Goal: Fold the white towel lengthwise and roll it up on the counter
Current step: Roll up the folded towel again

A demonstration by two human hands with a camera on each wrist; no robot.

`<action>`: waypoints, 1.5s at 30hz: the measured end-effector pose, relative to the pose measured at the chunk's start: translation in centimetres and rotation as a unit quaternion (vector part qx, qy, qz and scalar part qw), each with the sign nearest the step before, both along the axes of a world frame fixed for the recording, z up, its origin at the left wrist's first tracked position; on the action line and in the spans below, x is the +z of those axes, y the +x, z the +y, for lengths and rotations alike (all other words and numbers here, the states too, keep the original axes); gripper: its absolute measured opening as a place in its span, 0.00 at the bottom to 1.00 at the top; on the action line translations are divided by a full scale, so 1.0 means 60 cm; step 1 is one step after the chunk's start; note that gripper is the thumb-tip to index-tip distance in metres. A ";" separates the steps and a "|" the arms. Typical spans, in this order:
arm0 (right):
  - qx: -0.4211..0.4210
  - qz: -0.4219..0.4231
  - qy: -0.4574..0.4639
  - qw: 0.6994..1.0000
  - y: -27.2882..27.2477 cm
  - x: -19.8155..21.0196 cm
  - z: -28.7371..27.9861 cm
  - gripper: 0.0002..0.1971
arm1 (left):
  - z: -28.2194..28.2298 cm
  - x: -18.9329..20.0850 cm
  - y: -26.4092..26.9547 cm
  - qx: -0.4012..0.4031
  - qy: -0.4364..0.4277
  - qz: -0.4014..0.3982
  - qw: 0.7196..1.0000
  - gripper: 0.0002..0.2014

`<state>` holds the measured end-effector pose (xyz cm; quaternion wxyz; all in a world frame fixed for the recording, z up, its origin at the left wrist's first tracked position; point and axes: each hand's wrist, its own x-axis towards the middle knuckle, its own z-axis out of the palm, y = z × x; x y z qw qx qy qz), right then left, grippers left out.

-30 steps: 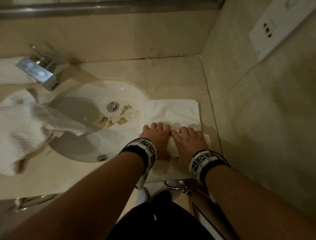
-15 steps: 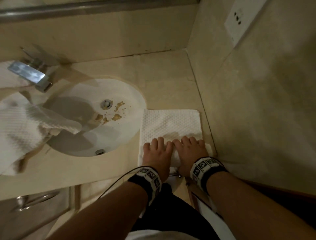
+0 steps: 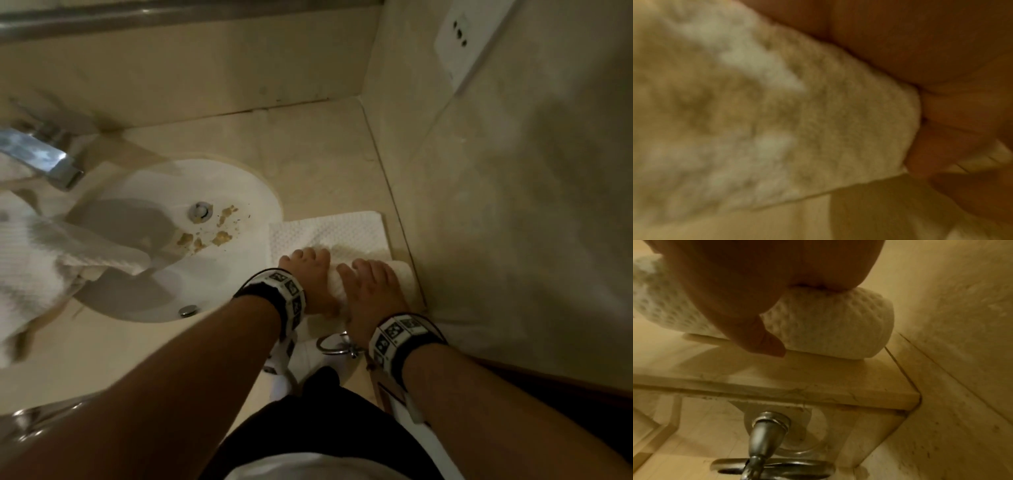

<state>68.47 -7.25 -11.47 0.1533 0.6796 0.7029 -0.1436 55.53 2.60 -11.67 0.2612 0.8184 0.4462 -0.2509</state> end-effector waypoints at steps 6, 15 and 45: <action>-0.029 0.021 0.009 0.999 -0.001 0.011 0.057 0.34 | -0.095 0.010 -0.013 -0.012 0.167 -0.044 0.985 0.39; -0.003 0.036 -0.042 0.998 0.013 0.029 0.139 0.42 | -0.007 -0.003 -0.003 0.039 0.152 -0.029 0.987 0.37; -0.006 0.029 -0.077 0.997 -0.002 0.028 0.058 0.46 | -0.042 0.030 -0.044 -0.058 0.064 0.021 0.996 0.45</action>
